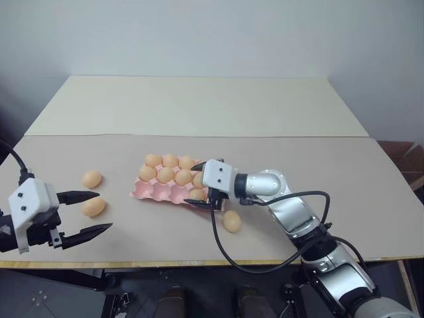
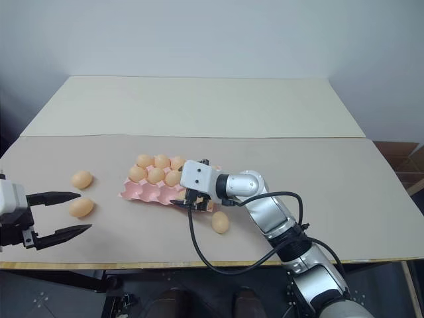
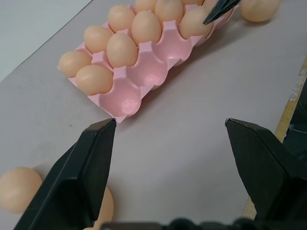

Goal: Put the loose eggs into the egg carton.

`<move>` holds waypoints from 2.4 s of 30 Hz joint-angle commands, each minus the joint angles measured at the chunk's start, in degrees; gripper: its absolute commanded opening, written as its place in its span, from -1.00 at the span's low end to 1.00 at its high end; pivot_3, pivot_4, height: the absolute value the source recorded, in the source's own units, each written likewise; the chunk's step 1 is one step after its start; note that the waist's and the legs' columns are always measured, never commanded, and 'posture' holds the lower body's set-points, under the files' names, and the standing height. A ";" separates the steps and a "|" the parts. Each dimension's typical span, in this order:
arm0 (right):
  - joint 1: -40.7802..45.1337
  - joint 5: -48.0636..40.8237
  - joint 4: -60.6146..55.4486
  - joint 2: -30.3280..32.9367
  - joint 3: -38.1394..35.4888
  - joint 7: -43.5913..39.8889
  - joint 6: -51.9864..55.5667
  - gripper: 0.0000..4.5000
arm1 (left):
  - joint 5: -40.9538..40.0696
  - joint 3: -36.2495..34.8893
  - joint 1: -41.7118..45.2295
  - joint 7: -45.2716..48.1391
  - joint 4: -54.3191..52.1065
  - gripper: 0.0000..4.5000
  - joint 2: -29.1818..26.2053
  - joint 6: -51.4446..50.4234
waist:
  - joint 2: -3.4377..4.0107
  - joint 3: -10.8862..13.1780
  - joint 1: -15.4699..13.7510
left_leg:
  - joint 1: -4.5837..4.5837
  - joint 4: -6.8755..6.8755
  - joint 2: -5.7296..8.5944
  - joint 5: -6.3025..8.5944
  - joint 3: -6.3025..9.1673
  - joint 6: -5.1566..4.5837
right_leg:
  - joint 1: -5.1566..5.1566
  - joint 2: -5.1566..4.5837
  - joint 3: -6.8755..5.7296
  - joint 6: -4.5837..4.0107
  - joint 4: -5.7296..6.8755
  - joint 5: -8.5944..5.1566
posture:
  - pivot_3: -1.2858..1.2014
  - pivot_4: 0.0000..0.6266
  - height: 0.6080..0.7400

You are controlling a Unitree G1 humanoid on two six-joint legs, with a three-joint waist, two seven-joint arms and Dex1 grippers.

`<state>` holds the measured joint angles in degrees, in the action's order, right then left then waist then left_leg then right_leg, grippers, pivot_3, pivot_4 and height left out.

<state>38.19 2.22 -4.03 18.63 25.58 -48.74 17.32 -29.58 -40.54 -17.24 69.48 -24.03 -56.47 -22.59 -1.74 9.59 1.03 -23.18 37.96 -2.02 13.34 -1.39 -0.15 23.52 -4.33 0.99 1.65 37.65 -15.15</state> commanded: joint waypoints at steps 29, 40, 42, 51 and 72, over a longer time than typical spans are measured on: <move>-29.57 -23.20 -32.06 39.62 -35.44 -15.64 15.18 1.00 | -0.94 4.39 5.96 1.32 0.72 0.76 -0.72 1.31 | -0.02 0.00 -0.21 | 0.11 0.00 -0.01 0.00 -0.03 0.00 | -0.21 0.00 0.00 0.01 -0.11 -0.01 | 0.03 -0.52 1.00; -26.31 -24.13 -33.89 37.41 -29.40 -10.43 17.81 1.00 | -0.71 4.97 6.44 1.22 0.53 0.76 -0.77 1.44 | -0.03 0.00 -0.16 | 0.12 0.00 -0.01 0.00 -0.03 0.00 | -0.23 0.00 0.00 0.02 -0.13 -0.02 | 0.03 -0.52 1.00; -24.17 -23.48 -34.61 35.08 -25.08 -7.62 20.13 1.00 | -0.75 5.04 6.32 0.98 0.17 0.76 -0.57 1.27 | -0.03 0.00 -0.10 | 0.15 0.00 -0.04 0.00 -0.03 0.00 | -0.24 0.03 0.01 0.02 -0.12 -0.01 | 0.03 -0.52 1.00; -18.88 -17.45 -34.43 25.43 -10.79 2.96 25.99 1.00 | -0.30 5.61 5.81 0.43 -0.47 0.76 -0.28 1.49 | -0.03 0.00 -0.33 | 0.04 0.00 0.03 0.00 0.02 0.00 | -0.17 -0.02 -0.02 0.02 -0.13 -0.02 | 0.03 -0.52 1.00; -18.77 -10.47 -26.63 18.65 -3.27 7.61 27.10 0.30 | 0.31 4.17 3.96 0.57 0.57 0.76 0.14 3.34 | -0.04 -0.01 -0.29 | 0.06 0.00 0.02 0.00 0.02 0.00 | -0.17 0.00 -0.02 0.02 -0.10 -0.01 | 0.03 -0.52 1.00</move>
<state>19.39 -8.05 -28.67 37.22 23.54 -41.03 44.18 -29.26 -34.74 -13.31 70.27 -23.23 -56.30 -20.02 -1.78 9.59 0.74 -23.11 37.97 -2.00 13.34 -1.38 -0.15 23.35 -4.33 0.97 1.67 37.55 -15.16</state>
